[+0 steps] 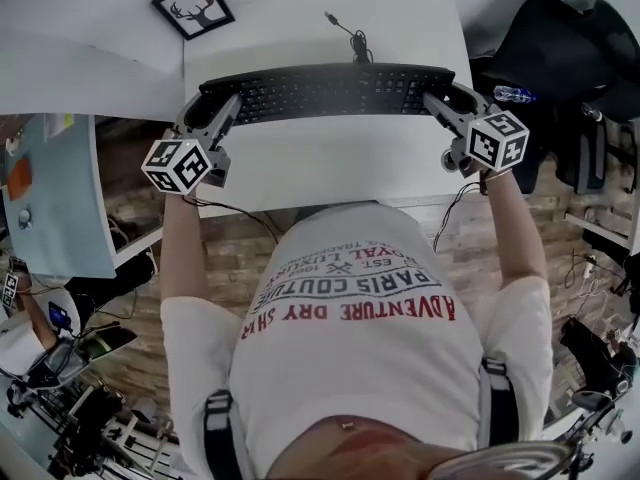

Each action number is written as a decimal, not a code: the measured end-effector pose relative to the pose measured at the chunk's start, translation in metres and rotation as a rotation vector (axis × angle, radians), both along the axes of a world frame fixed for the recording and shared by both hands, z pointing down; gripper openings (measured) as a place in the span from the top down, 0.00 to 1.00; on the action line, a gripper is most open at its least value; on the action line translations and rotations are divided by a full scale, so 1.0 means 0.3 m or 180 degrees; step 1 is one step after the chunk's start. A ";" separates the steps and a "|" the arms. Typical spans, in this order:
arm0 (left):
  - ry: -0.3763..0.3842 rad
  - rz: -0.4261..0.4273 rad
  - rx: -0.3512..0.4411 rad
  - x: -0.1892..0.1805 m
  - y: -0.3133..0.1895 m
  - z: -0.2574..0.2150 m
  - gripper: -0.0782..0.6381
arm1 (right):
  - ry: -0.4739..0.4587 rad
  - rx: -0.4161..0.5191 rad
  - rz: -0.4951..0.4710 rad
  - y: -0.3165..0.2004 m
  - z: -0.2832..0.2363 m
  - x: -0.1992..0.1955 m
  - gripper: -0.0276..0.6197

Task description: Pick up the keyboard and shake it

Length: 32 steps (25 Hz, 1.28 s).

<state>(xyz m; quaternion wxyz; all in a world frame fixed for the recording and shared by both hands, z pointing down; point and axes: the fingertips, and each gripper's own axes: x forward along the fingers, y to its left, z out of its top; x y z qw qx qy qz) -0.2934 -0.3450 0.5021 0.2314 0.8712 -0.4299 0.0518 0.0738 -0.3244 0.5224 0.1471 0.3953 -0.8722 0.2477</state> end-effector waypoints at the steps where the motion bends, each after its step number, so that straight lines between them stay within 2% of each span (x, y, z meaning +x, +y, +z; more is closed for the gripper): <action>1: 0.0007 0.0007 0.0129 0.000 -0.018 -0.045 0.52 | 0.0030 0.0152 -0.0004 -0.022 -0.048 0.000 0.64; 6: 0.0033 0.0112 0.0689 0.015 -0.051 -0.246 0.52 | 0.0307 0.0971 -0.0075 -0.097 -0.297 0.009 0.64; 11: 0.0085 0.0171 0.1243 0.033 0.000 -0.429 0.52 | 0.0525 0.1937 -0.0057 -0.062 -0.552 0.020 0.63; 17: 0.0031 0.0185 0.1852 0.051 0.011 -0.595 0.52 | 0.0608 0.2655 0.0051 -0.017 -0.700 0.035 0.63; 22: -0.0063 0.0178 0.2297 0.057 0.048 -0.675 0.51 | 0.0688 0.3029 0.0187 0.021 -0.748 0.040 0.63; 32: -0.0259 0.0136 0.2925 0.103 0.112 -0.794 0.50 | 0.0743 0.3433 0.0407 0.057 -0.814 0.086 0.62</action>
